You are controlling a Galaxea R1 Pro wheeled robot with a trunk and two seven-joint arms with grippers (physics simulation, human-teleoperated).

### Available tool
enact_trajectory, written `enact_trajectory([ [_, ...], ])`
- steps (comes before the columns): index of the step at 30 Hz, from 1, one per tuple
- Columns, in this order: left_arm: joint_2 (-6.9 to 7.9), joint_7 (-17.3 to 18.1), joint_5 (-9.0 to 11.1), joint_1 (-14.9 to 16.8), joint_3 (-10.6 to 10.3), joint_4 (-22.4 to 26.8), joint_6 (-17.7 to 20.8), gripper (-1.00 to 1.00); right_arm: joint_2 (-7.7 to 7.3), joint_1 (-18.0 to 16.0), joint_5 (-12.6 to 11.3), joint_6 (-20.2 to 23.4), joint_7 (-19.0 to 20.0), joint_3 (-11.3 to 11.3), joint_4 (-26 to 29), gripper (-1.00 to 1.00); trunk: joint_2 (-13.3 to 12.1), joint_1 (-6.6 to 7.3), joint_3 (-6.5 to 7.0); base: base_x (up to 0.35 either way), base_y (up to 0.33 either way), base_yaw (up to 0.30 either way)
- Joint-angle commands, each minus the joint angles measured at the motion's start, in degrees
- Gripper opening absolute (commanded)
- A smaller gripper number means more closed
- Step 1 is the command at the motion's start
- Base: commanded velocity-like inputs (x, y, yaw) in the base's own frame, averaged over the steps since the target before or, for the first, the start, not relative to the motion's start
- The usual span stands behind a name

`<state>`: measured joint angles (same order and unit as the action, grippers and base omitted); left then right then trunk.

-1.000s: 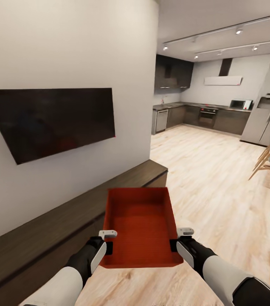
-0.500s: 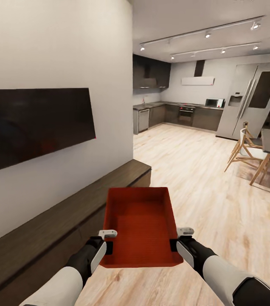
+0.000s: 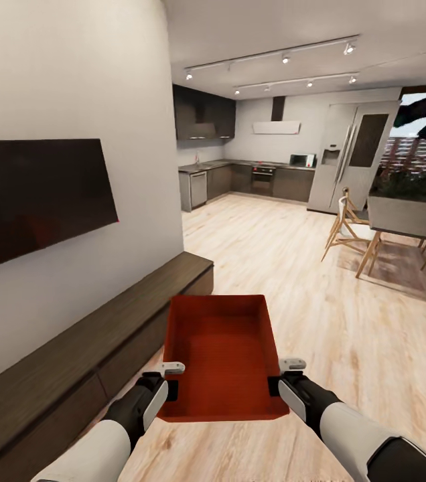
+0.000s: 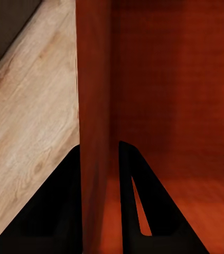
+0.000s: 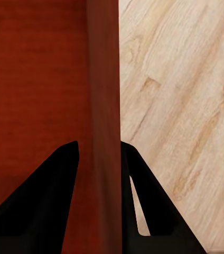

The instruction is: Move the two storage containers from the living room to the garage. In the garage, place one container on the floor and stack the other container on top of it (either order is fine).

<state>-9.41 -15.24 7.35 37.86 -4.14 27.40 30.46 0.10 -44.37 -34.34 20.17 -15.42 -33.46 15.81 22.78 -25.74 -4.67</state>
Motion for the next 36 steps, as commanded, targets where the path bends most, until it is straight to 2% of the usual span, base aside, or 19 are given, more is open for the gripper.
enact_trajectory([
  [1,0.13,-0.84,-0.49,0.02,-0.61,-2.0,0.65,-1.0,-0.04,-0.1,-0.73,-0.04,-0.13,-1.45,0.36,-1.0,0.14,-0.04,-0.12,0.0,0.0,-0.286],
  [36,0.1,-0.84,-0.49,0.02,-0.61,-2.0,0.65,-1.0,-0.1,-0.1,-0.77,-0.04,-0.13,-1.44,0.36,-1.0,0.14,-0.04,-0.12,0.0,0.0,-0.286],
])
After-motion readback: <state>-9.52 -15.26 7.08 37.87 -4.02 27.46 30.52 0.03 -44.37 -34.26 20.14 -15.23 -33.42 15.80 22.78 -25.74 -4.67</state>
